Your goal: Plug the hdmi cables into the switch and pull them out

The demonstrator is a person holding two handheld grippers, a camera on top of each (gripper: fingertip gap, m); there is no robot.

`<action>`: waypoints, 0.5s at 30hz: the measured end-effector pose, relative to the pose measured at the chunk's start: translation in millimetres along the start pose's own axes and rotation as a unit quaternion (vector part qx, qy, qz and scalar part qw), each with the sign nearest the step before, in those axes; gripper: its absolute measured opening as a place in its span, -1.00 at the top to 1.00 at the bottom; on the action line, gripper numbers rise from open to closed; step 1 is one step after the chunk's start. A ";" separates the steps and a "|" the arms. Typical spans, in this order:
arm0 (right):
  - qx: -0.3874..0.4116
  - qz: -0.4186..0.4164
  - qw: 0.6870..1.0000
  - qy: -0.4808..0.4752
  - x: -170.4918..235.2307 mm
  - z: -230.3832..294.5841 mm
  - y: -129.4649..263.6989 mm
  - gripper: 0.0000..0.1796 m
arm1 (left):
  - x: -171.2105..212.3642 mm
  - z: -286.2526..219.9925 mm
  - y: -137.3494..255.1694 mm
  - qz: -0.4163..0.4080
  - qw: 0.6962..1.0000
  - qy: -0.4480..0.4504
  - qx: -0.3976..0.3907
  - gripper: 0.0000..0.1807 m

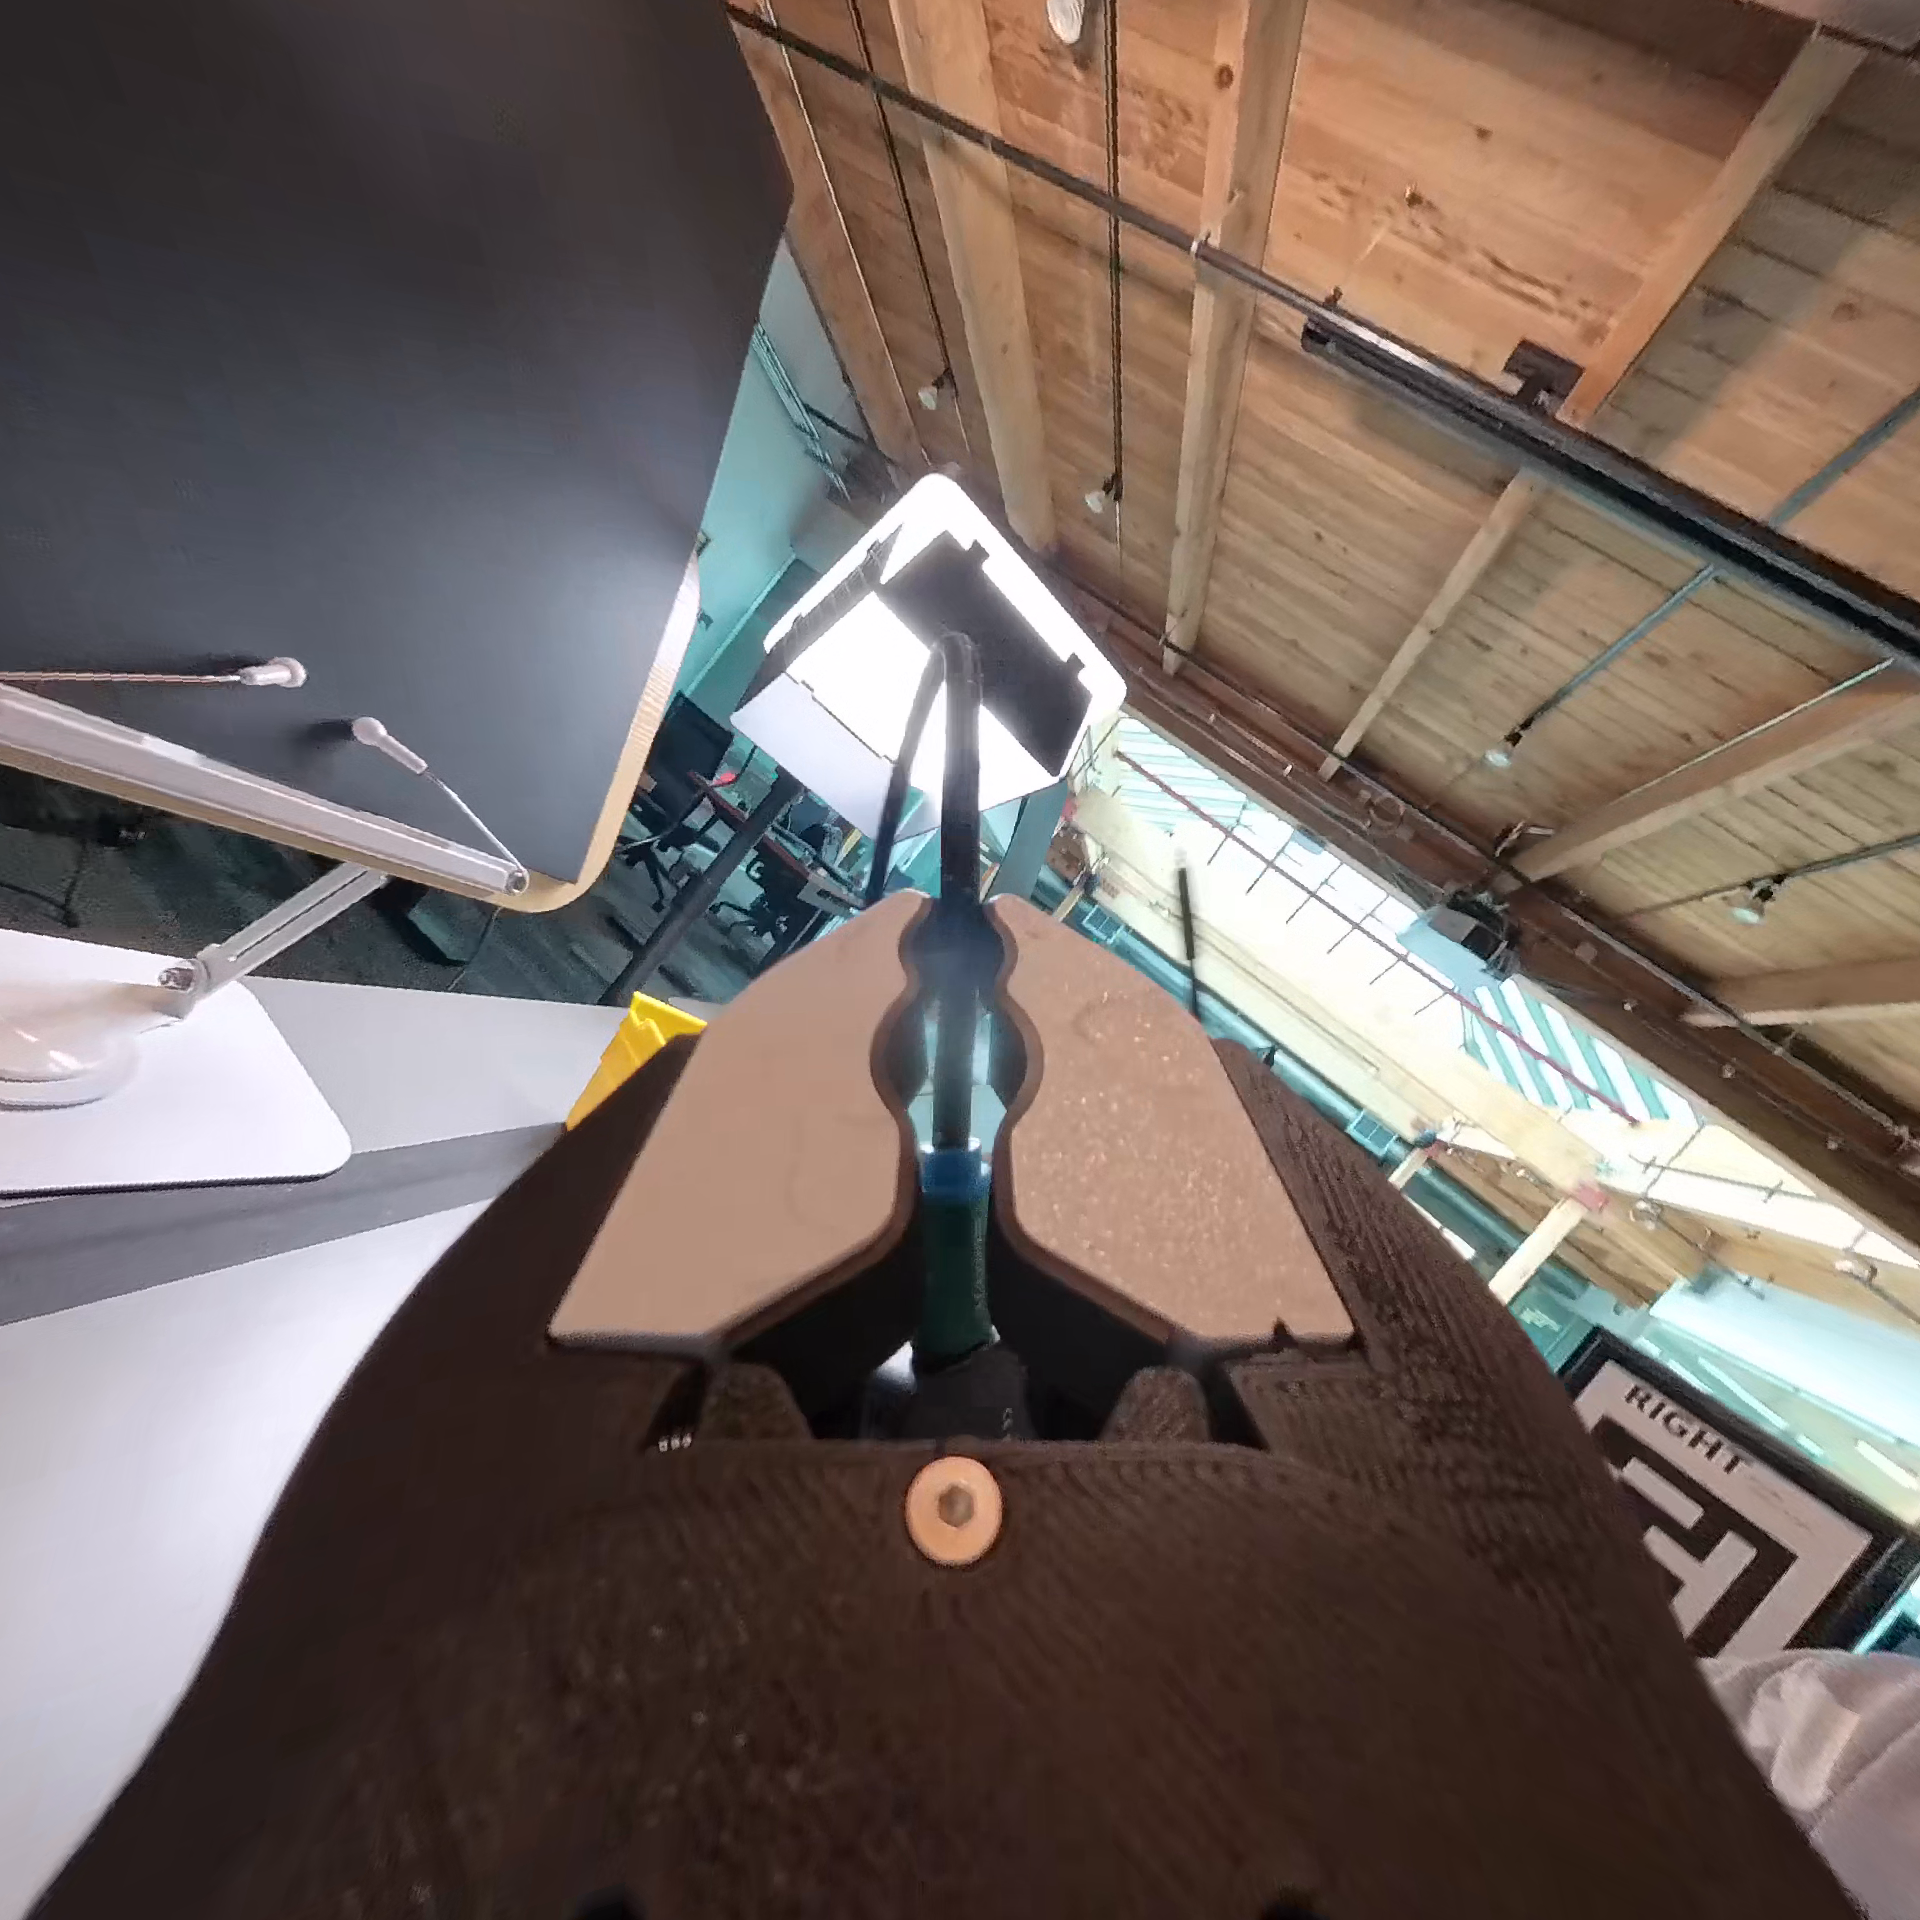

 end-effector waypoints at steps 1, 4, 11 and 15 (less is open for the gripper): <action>0.007 -0.010 1.000 0.010 -0.5 -0.5 -2.4 0.39 | -0.5 1.7 0.3 -0.009 1.000 0.010 0.000 0.93; 0.042 -0.071 0.996 0.042 -18.3 -0.4 -5.7 0.47 | 10.1 0.3 -3.4 -0.035 0.999 0.036 0.010 0.93; 0.050 -0.100 0.992 0.058 -57.7 -15.6 39.0 0.85 | 25.5 -32.1 -9.1 0.020 0.991 0.056 0.119 0.92; 0.043 -0.182 0.982 0.030 -93.7 -16.3 66.2 0.85 | 37.5 -40.5 -8.9 0.065 0.990 -0.015 0.126 0.71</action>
Point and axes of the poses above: each gripper's, where its closed fingertips meet, y back along the fingers, x out of its underside, z = x × y across the jaws, the point moved 1 cm from there along y, back along the fingers, and after that the axes turned 12 degrees about -z, right-handed, at the moved point
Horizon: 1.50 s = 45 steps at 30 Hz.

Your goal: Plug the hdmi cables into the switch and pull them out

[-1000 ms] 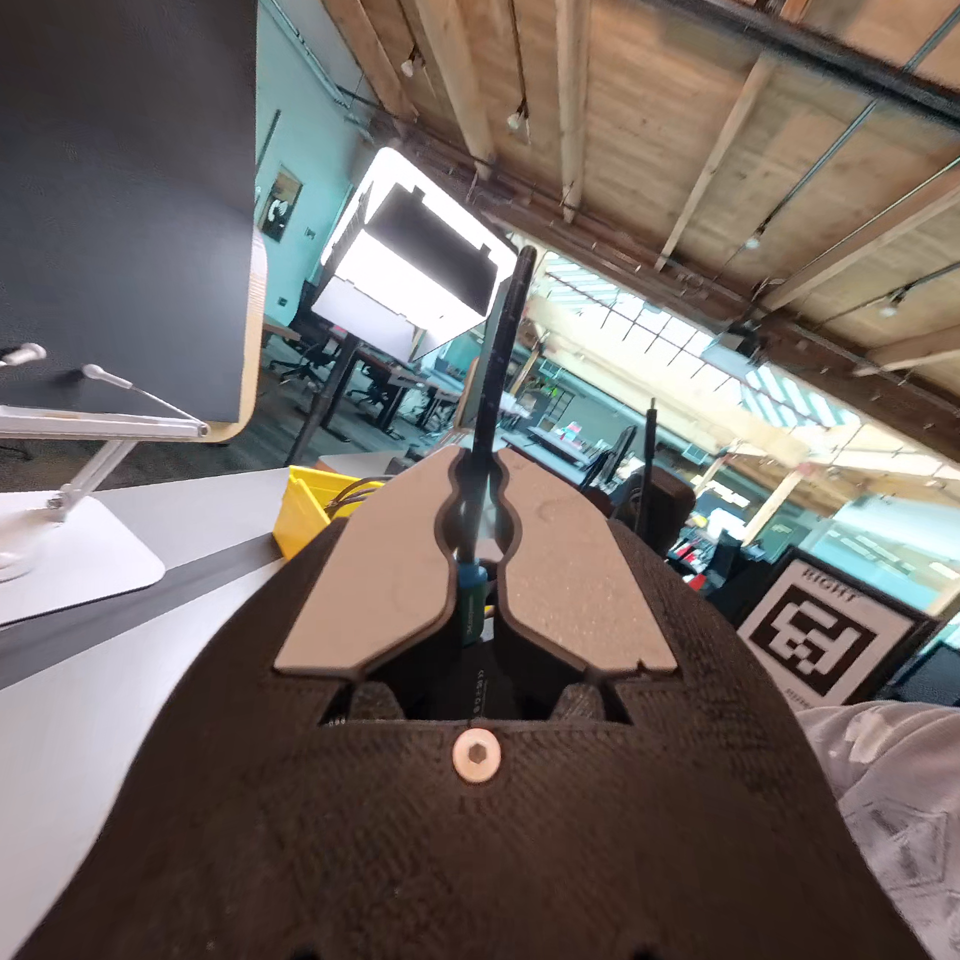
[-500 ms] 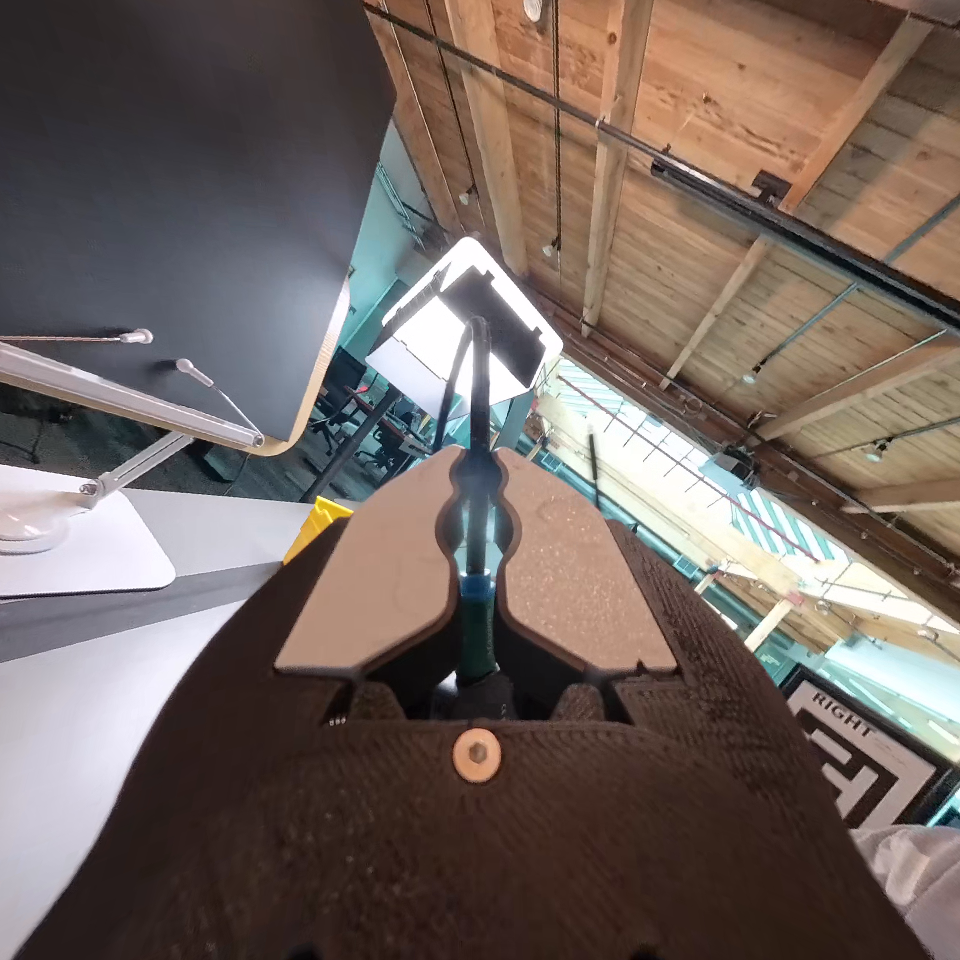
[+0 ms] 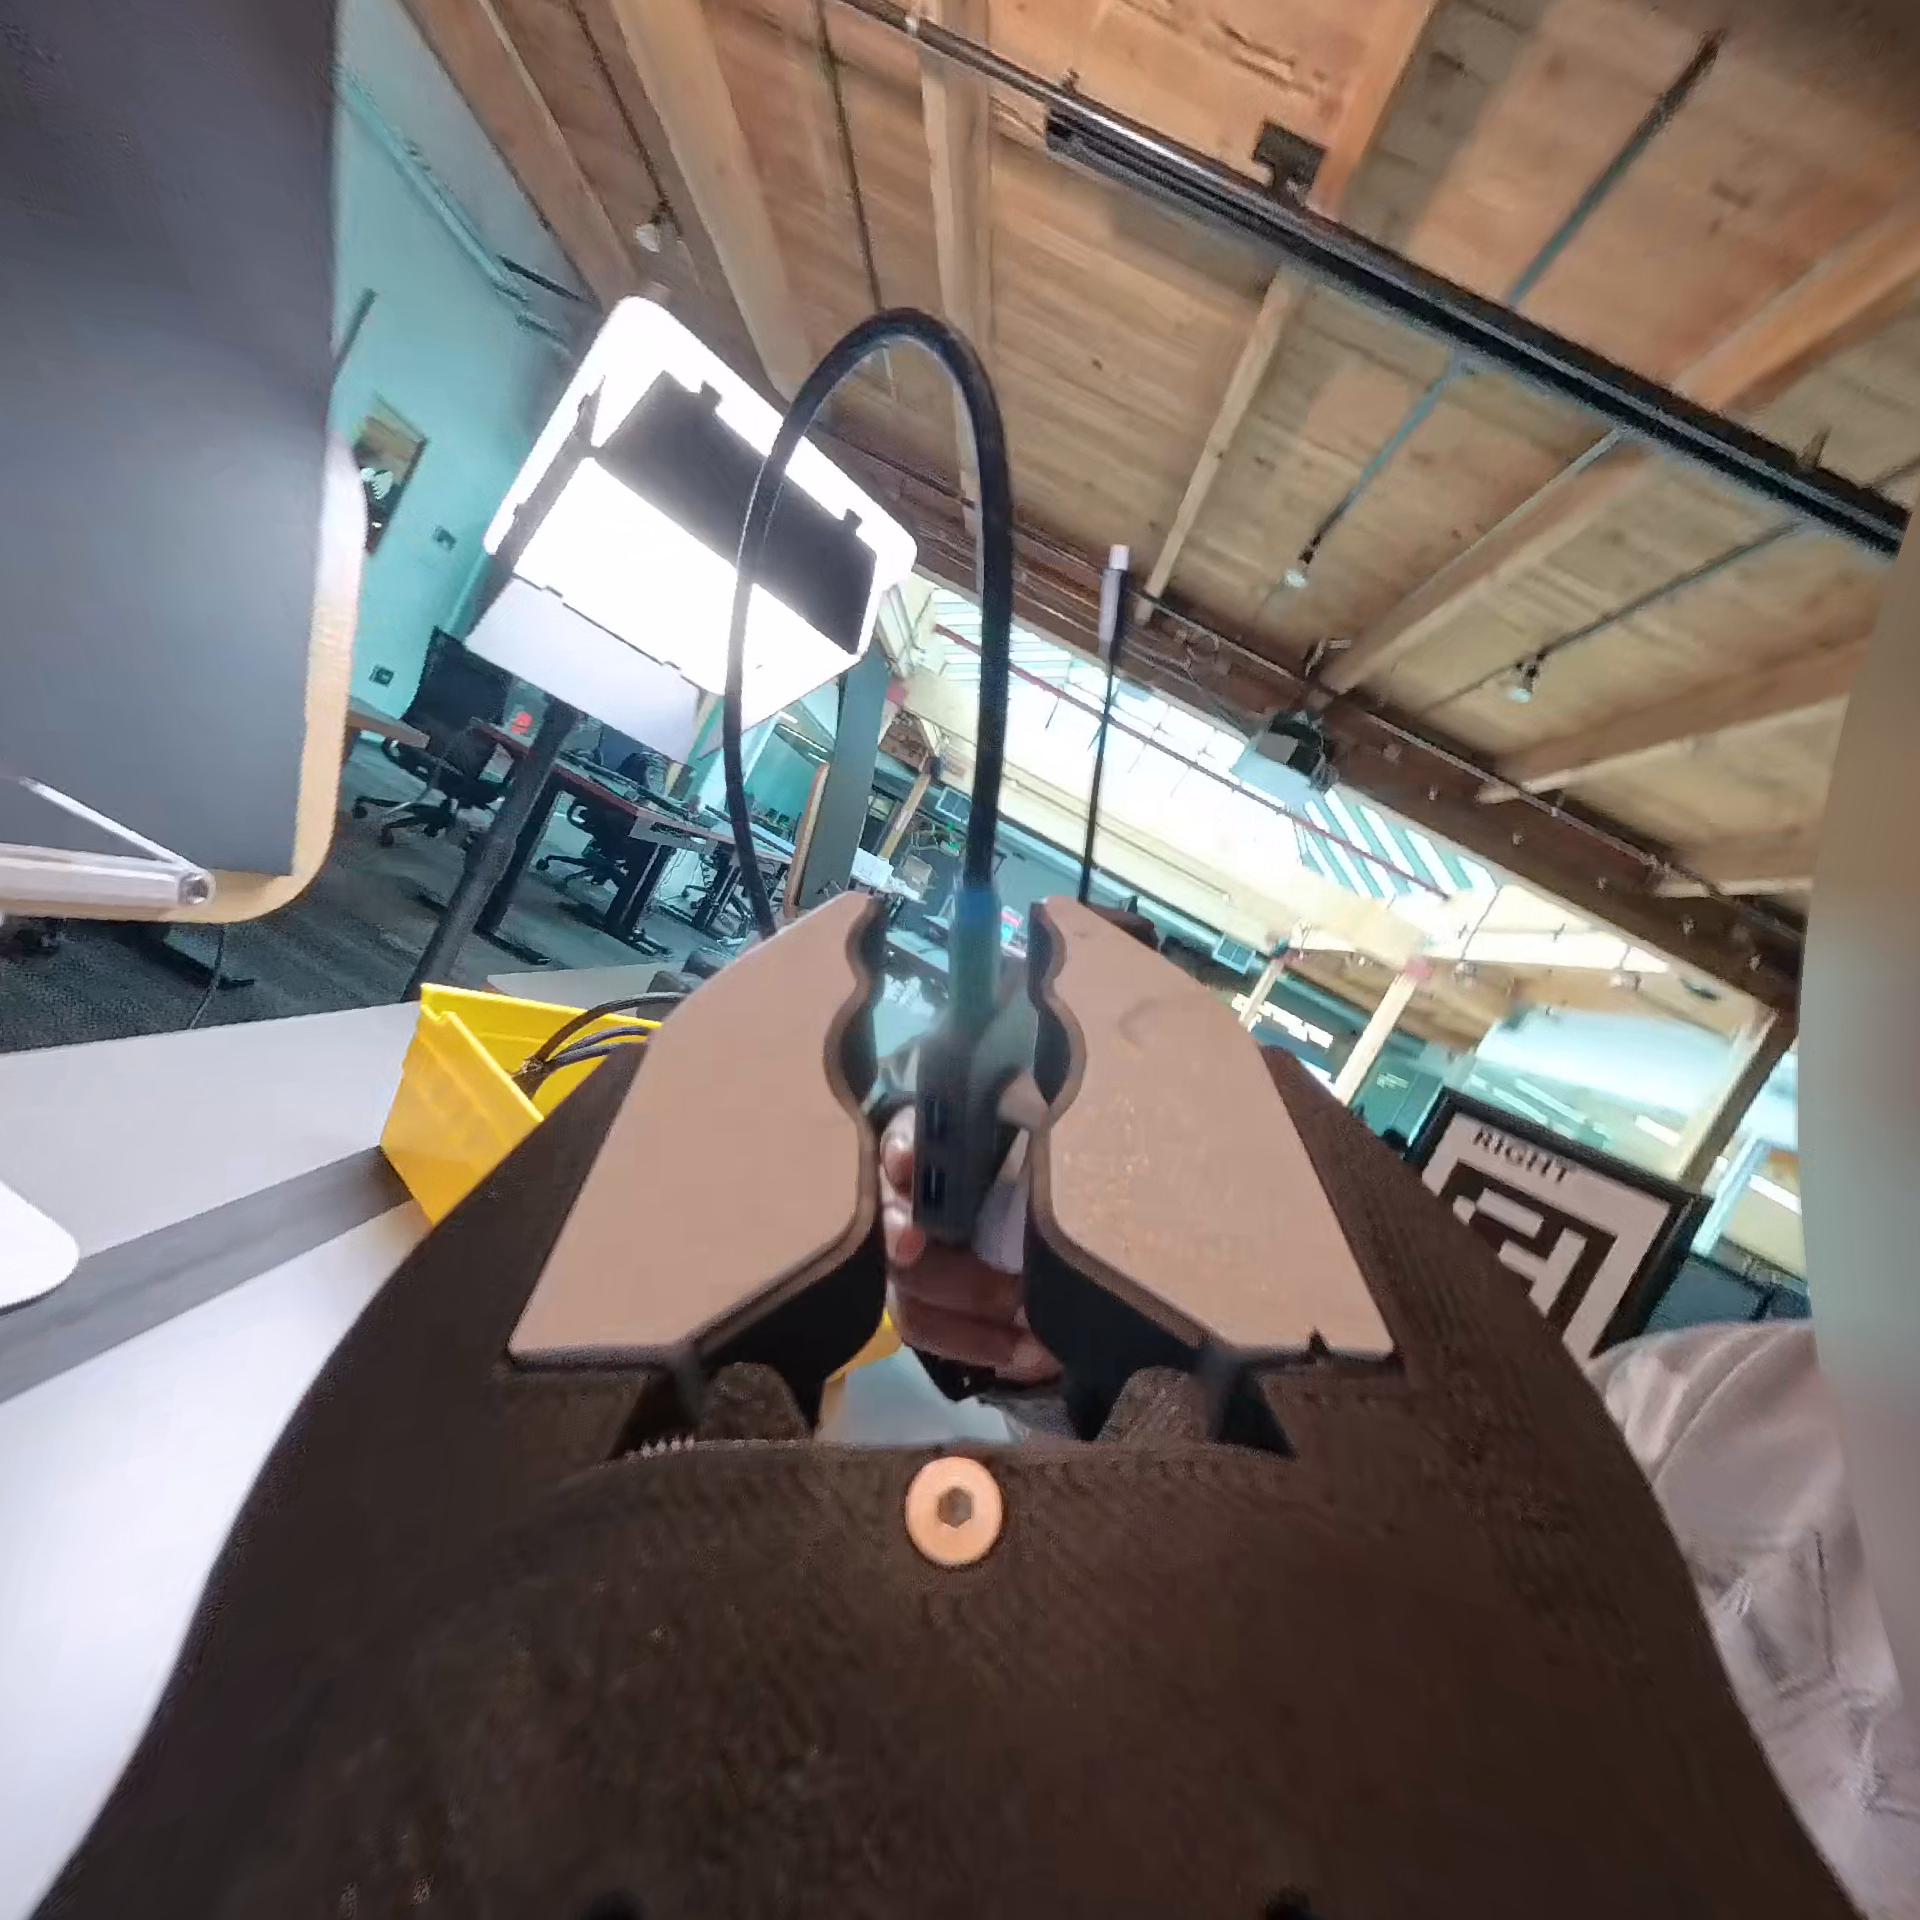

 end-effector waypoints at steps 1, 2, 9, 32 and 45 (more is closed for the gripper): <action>-0.004 -0.028 0.999 -0.020 -8.9 -0.4 2.5 0.85 | 5.3 -4.2 -2.4 0.010 1.000 -0.008 0.011 0.67; -0.012 -0.058 0.997 -0.045 -16.8 0.1 4.5 0.85 | 13.4 -8.1 -5.6 0.026 0.999 -0.010 0.022 0.63; -0.075 -0.145 0.978 -0.127 -21.1 17.2 -0.1 0.85 | 72.2 -32.5 -25.4 0.103 0.992 -0.026 0.070 0.64; -0.058 0.122 0.990 0.042 26.1 12.4 7.6 0.60 | 27.5 -10.6 15.9 0.202 0.969 -0.138 0.014 0.84; -0.063 -0.066 0.996 -0.025 -9.3 27.7 -5.7 0.87 | 38.3 -29.0 0.0 0.145 0.985 -0.056 0.074 0.77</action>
Point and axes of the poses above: each gripper's, where its closed fingertips meet, y back along the fingers, x out of its underside, z = x × y across the jaws, the point moved 1 cm from there along y, back along the fingers, and after that the axes turned 12 degrees about -z, right-handed, at the moved point
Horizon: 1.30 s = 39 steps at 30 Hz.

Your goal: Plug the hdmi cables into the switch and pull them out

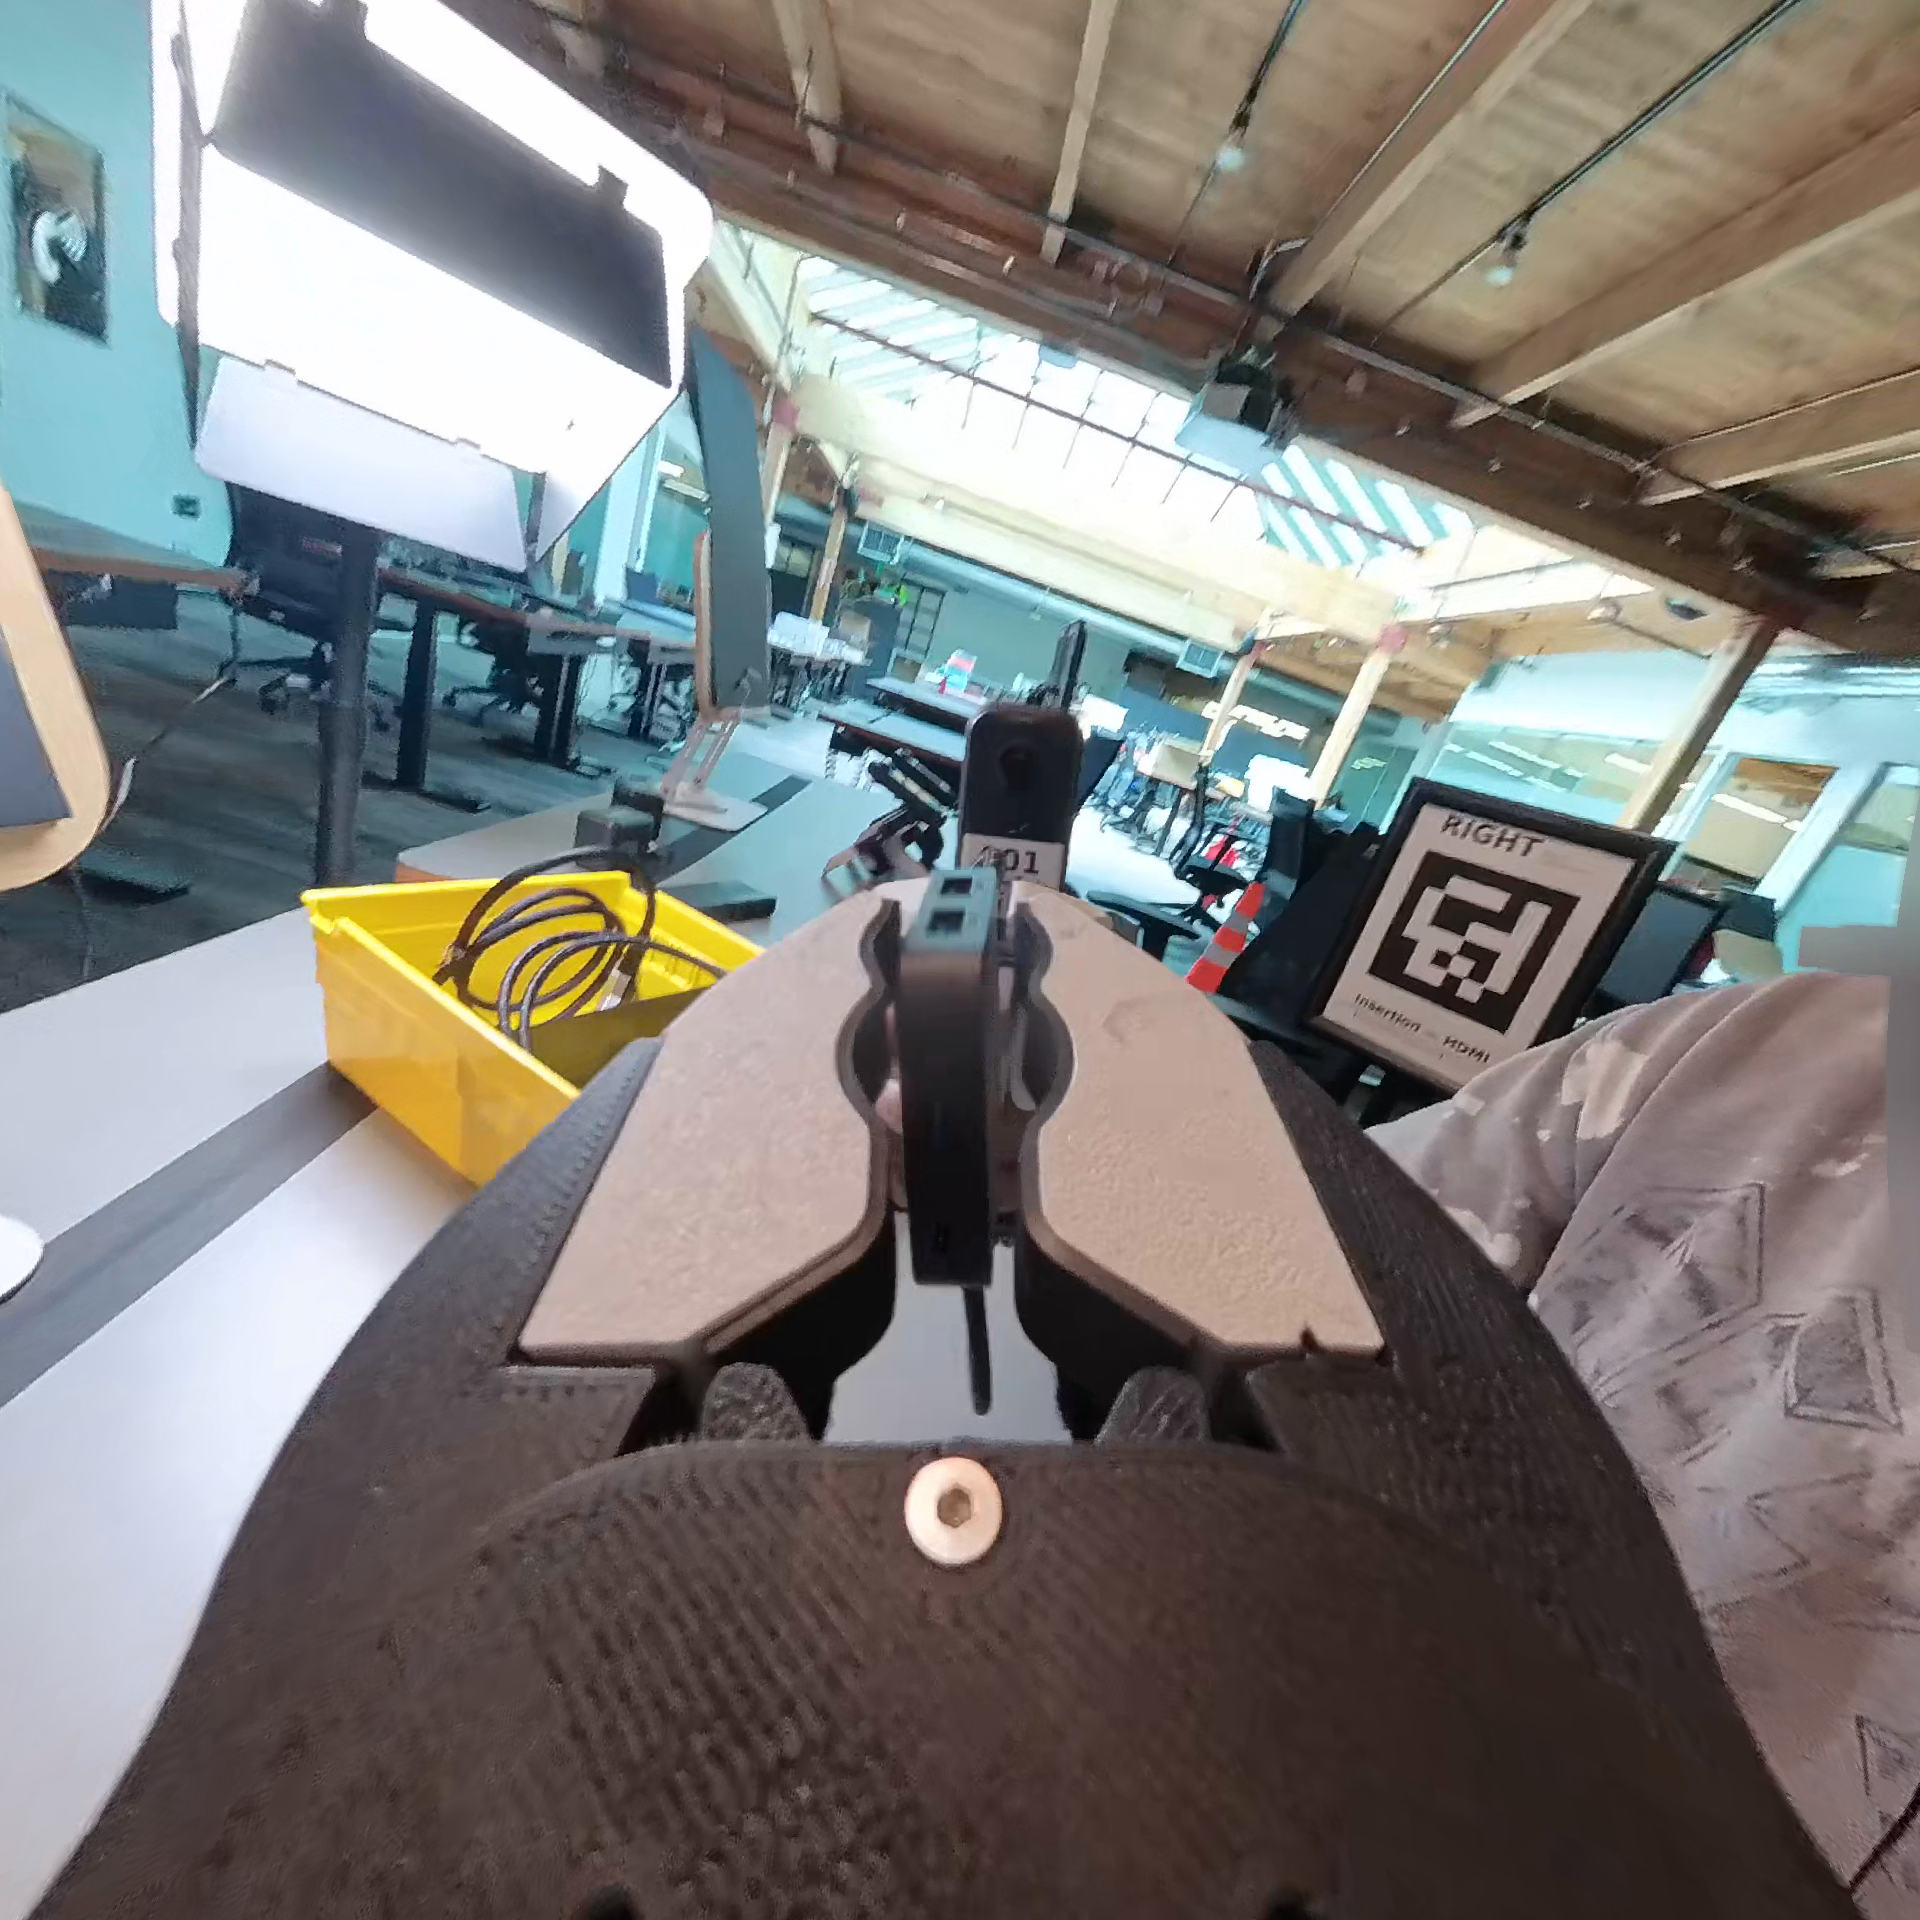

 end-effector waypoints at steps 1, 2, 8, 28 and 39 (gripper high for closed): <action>-0.004 -0.010 1.000 -0.005 -4.0 1.9 0.1 0.88 | 0.0 -3.8 -1.3 -0.005 1.000 0.001 0.012 0.71; -0.009 -0.017 1.000 -0.011 -7.1 3.9 0.3 0.88 | 1.7 -8.1 -3.5 -0.003 1.000 0.001 0.023 0.66; -0.022 -0.019 0.999 -0.021 -8.0 11.0 -2.4 0.87 | 20.3 -14.8 -21.9 0.008 0.999 -0.036 0.019 0.83; -0.017 -0.061 0.998 -0.013 -20.2 10.5 0.5 0.88 | 9.2 -15.5 -26.2 -0.054 0.998 -0.030 0.011 0.84; 0.003 -0.164 0.986 0.011 -98.7 1.8 38.9 0.88 | -43.8 -16.5 6.3 -0.175 0.984 -0.031 0.012 0.84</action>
Point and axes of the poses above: each gripper's, where its closed fingertips meet, y back along the fingers, x out of its underside, z = x × y across the jaws, the point moved 1 cm from there along y, back along the fingers, and after that the axes turned 12 degrees about -z, right-handed, at the moved point
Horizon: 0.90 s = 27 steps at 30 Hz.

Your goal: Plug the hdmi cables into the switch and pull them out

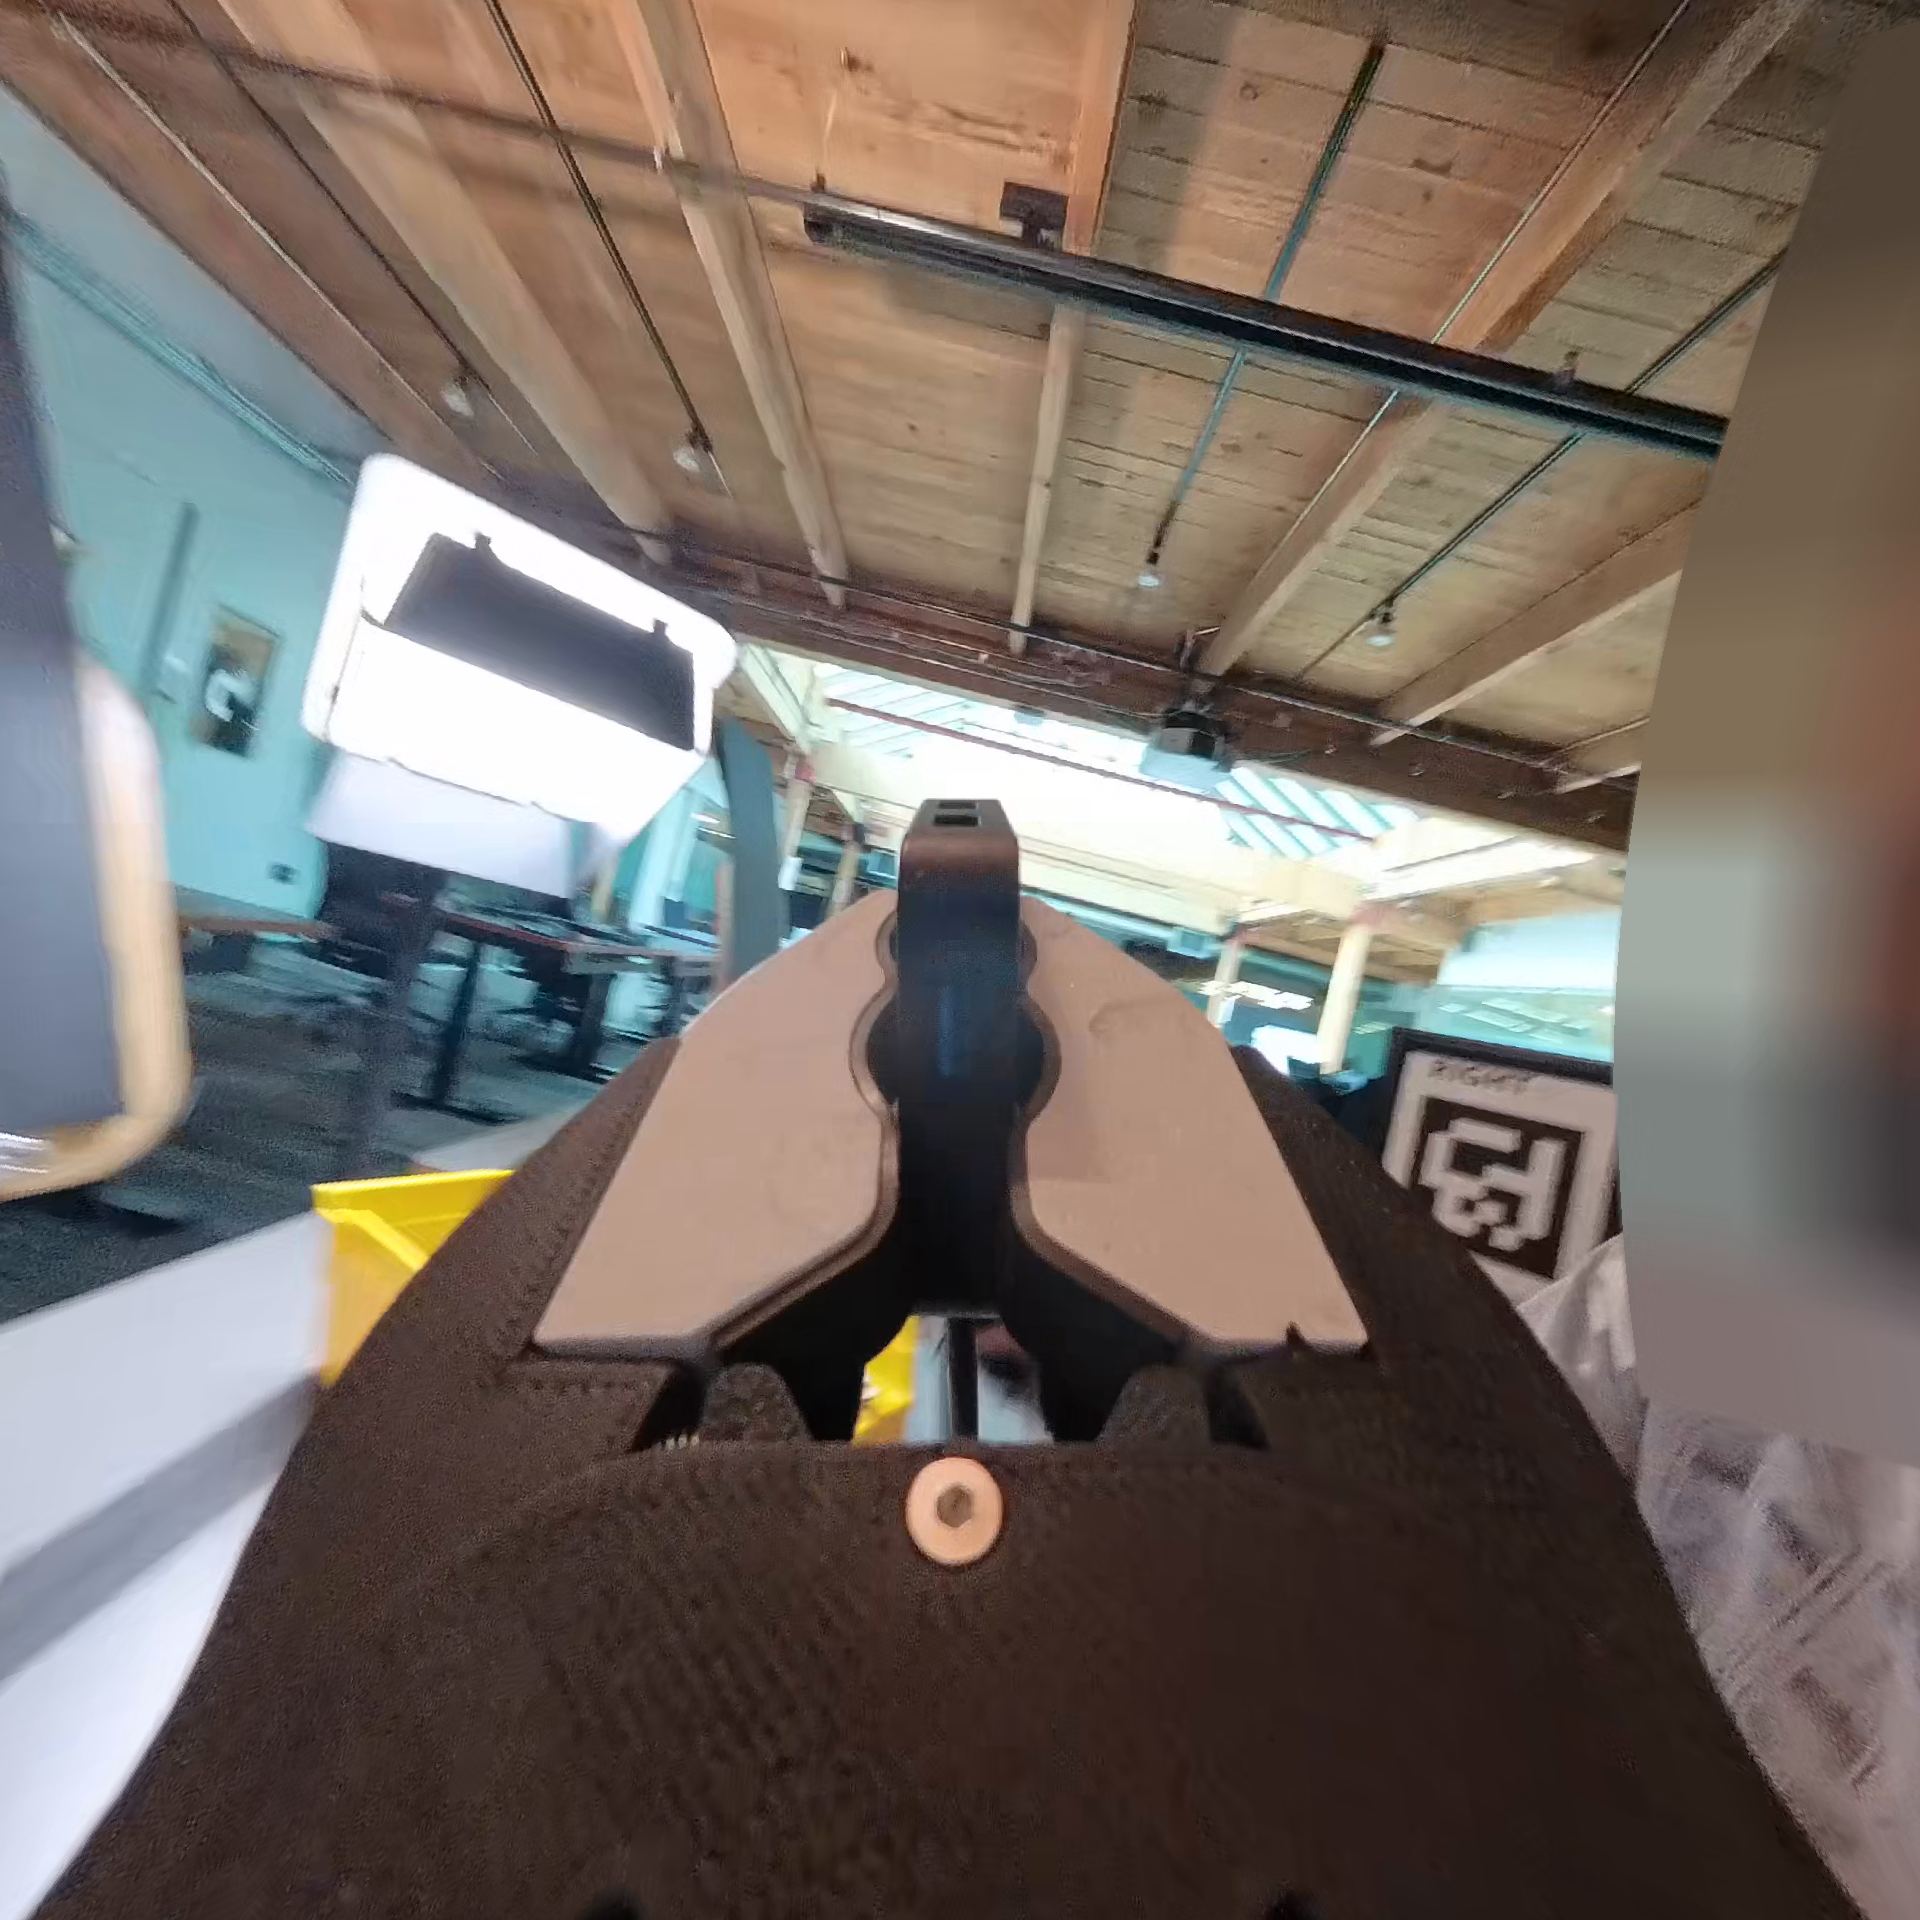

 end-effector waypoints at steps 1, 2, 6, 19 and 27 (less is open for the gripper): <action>0.005 0.025 0.999 0.045 -8.6 1.9 1.8 0.88 | -9.6 4.4 8.0 0.025 0.998 -0.050 -0.015 0.83; 0.001 0.054 0.997 0.053 -10.6 8.2 -0.7 0.88 | -12.2 4.3 11.7 0.056 0.994 -0.090 -0.023 0.83; 0.026 0.135 0.987 0.084 -10.6 13.0 -5.2 0.88 | -11.6 5.7 11.0 0.112 0.984 -0.127 -0.052 0.83; 0.219 0.529 0.815 0.096 11.6 -103.1 49.9 0.88 | -17.1 19.2 24.9 0.165 0.974 -0.108 -0.111 0.84; 0.303 0.715 0.630 -0.011 76.6 -137.2 195.1 0.88 | -31.1 4.7 26.4 0.166 0.973 -0.127 -0.101 0.84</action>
Point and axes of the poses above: each gripper's, where its closed fingertips meet, y back along the fingers, x out of its underside, z = x × y across the jaws, the point moved 1 cm from there along y, back along the fingers, and after that the axes turned 12 degrees about -z, right-handed, at the moved point
